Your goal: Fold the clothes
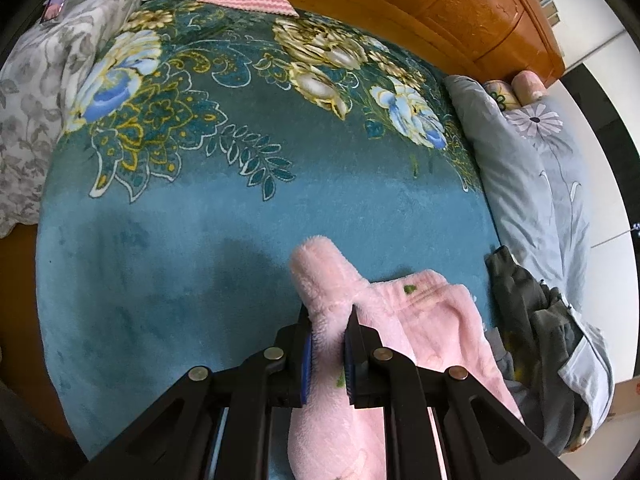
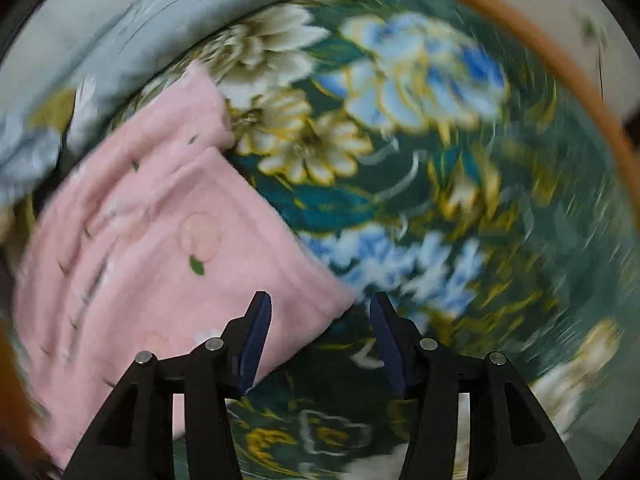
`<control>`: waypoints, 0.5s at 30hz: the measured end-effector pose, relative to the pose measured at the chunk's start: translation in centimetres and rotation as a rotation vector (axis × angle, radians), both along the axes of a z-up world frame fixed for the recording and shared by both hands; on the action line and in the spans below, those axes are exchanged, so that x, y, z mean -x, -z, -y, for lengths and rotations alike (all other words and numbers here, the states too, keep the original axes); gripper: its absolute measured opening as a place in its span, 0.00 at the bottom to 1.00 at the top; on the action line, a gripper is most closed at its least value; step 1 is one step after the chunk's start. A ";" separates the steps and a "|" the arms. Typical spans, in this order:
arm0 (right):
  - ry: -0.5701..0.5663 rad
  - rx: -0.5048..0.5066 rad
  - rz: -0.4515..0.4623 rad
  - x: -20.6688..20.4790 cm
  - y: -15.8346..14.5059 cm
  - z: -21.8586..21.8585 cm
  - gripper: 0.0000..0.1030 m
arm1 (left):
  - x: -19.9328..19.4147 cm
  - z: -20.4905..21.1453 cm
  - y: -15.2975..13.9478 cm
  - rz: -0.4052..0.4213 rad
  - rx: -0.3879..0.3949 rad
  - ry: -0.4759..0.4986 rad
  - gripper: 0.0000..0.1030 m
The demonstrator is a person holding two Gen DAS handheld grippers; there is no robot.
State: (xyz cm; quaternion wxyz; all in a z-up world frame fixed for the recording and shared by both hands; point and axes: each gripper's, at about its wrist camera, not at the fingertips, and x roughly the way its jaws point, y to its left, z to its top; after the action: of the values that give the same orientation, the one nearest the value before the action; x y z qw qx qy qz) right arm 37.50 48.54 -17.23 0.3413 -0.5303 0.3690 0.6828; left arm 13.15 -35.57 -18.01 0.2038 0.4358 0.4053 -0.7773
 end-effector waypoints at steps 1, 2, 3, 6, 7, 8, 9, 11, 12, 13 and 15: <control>0.002 0.014 -0.013 0.1 0.5 0.2 0.51 | 0.0 0.0 0.0 0.000 -0.001 -0.001 0.13; 0.001 0.025 -0.022 0.2 1.0 0.5 0.51 | -0.1 0.1 0.0 0.000 -0.002 -0.002 0.13; -0.011 0.027 -0.009 0.7 1.5 0.7 0.51 | -0.1 0.1 0.0 0.000 -0.006 -0.005 0.13; -0.012 0.044 0.032 1.9 2.8 1.5 0.39 | -0.3 0.1 0.0 0.003 -0.009 -0.014 0.13; -0.009 0.046 0.037 2.2 2.8 1.9 0.34 | -0.5 0.1 0.0 0.000 -0.012 -0.016 0.13; -0.007 0.049 0.040 2.6 2.7 2.3 0.25 | -0.6 0.1 0.0 -0.004 -0.016 -0.017 0.13; -0.011 0.056 0.037 2.9 2.4 2.5 0.06 | -0.6 0.2 -0.1 -0.007 -0.021 -0.015 0.13; -0.032 0.028 0.038 3.6 1.1 2.9 0.06 | -0.8 0.2 -0.1 -0.012 -0.031 -0.009 0.13; -0.051 0.004 0.033 4.1 0.1 3.2 0.06 | -0.8 0.3 -0.2 -0.015 -0.034 -0.006 0.13; -0.081 -0.023 0.018 4.5 -1.2 3.6 0.06 | -1.0 0.3 -0.4 -0.024 -0.034 -0.004 0.13; -0.124 -0.075 -0.043 4.8 -4.5 4.4 0.06 | -2.1 0.5 -1.5 -0.098 -0.024 -0.024 0.12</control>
State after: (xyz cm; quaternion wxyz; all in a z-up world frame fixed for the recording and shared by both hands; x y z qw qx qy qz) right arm 32.67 44.14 -12.69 0.3101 -0.5241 0.3169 0.7272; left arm 15.22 -36.04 -16.48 0.1880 0.3947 0.4293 -0.7903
